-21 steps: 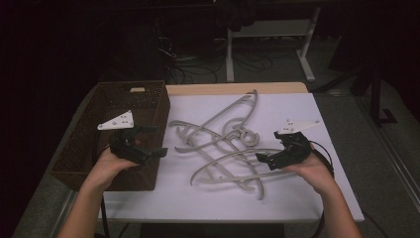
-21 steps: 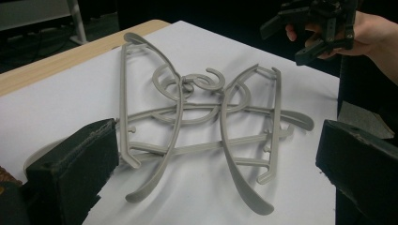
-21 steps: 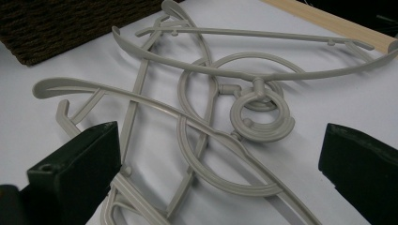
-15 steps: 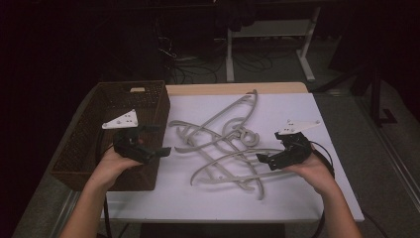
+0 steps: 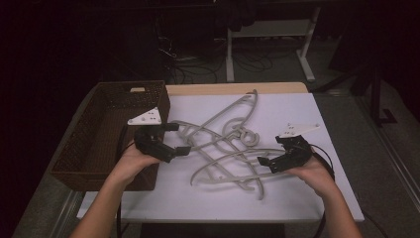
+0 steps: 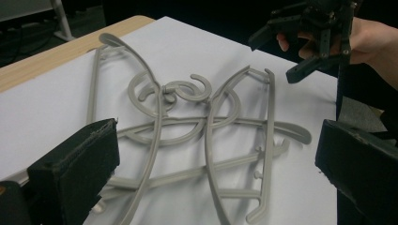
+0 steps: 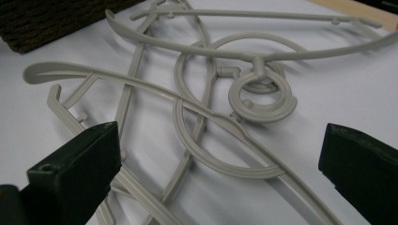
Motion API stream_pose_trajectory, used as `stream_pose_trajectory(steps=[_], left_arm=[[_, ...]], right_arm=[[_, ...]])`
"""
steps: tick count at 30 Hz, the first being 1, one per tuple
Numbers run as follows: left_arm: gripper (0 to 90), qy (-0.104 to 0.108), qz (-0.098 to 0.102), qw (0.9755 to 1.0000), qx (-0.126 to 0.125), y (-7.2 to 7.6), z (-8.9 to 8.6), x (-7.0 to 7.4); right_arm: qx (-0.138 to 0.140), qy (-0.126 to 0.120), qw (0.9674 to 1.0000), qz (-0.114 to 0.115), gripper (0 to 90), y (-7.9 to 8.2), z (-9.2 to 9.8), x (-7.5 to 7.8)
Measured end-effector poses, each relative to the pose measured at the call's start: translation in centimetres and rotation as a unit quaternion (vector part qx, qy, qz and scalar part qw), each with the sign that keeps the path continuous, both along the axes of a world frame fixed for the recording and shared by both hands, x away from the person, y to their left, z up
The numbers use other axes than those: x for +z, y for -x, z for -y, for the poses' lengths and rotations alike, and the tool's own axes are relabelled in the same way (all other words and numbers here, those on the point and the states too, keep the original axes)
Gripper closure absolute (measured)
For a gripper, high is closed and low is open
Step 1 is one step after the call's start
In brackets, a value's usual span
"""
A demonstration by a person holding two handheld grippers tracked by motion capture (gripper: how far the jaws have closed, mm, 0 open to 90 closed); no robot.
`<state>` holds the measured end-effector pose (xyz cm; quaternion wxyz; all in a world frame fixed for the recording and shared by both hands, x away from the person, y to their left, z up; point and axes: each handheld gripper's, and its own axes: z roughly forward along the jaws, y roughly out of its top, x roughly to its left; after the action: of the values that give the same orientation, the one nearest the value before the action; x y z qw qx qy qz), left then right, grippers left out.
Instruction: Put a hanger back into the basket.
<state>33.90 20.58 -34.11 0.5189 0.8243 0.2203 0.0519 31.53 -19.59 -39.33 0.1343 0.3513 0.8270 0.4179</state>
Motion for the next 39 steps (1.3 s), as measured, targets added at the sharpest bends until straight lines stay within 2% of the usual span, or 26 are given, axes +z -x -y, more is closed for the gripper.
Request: stream_pose_trajectory(steps=[6,10,14,17,19,22,30,33,34,35,39], left_arm=[[0.1,-0.006,-0.008,0.9999,-0.004,-0.7,2.3,-0.5],[4.8,-0.006,-0.012,0.9999,0.005,-1.4,3.6,-1.0],[14.0,-0.021,-0.004,0.9996,0.017,-2.3,5.0,-1.7],[20.6,-0.047,-0.001,0.9985,0.029,-2.9,6.1,-2.5],[24.7,-0.056,-0.003,0.9979,0.032,-3.4,6.7,-3.1],[34.4,-0.083,-0.005,0.9958,0.039,-4.1,7.2,-4.1],[56.8,-0.146,-0.024,0.9875,0.053,-6.0,7.8,-6.6],[60.6,-0.155,-0.029,0.9861,0.052,-6.2,7.9,-7.1],[62.0,-0.161,-0.029,0.9851,0.053,-6.3,8.0,-7.3],[65.3,-0.173,-0.03,0.9831,0.051,-6.5,8.1,-7.7],[67.9,-0.197,-0.031,0.9786,0.052,-6.9,8.2,-8.4]], right_arm=[[0.007,0.008,0.9999,-0.008,0.0,0.3,-0.3,-1.3],[0.012,0.016,0.9997,-0.012,0.0,0.6,-0.1,-2.0],[0.008,0.008,0.9998,-0.014,0.0,0.6,0.3,-2.1],[0.007,0.004,0.9999,-0.013,0.0,0.6,0.4,-2.1],[0.007,0.001,0.9999,-0.014,0.0,0.6,0.5,-2.0],[0.006,0.0,0.9999,-0.014,0.0,0.6,0.5,-2.0],[0.005,-0.006,0.9999,-0.013,0.0,0.5,0.7,-1.9],[0.006,-0.007,0.9999,-0.013,0.0,0.5,0.8,-1.9],[0.006,-0.006,0.9999,-0.013,0.0,0.5,0.8,-1.9],[0.006,-0.007,0.9999,-0.013,0.0,0.5,0.8,-1.9],[0.006,-0.008,0.9999,-0.013,0.0,0.5,0.8,-1.9]])
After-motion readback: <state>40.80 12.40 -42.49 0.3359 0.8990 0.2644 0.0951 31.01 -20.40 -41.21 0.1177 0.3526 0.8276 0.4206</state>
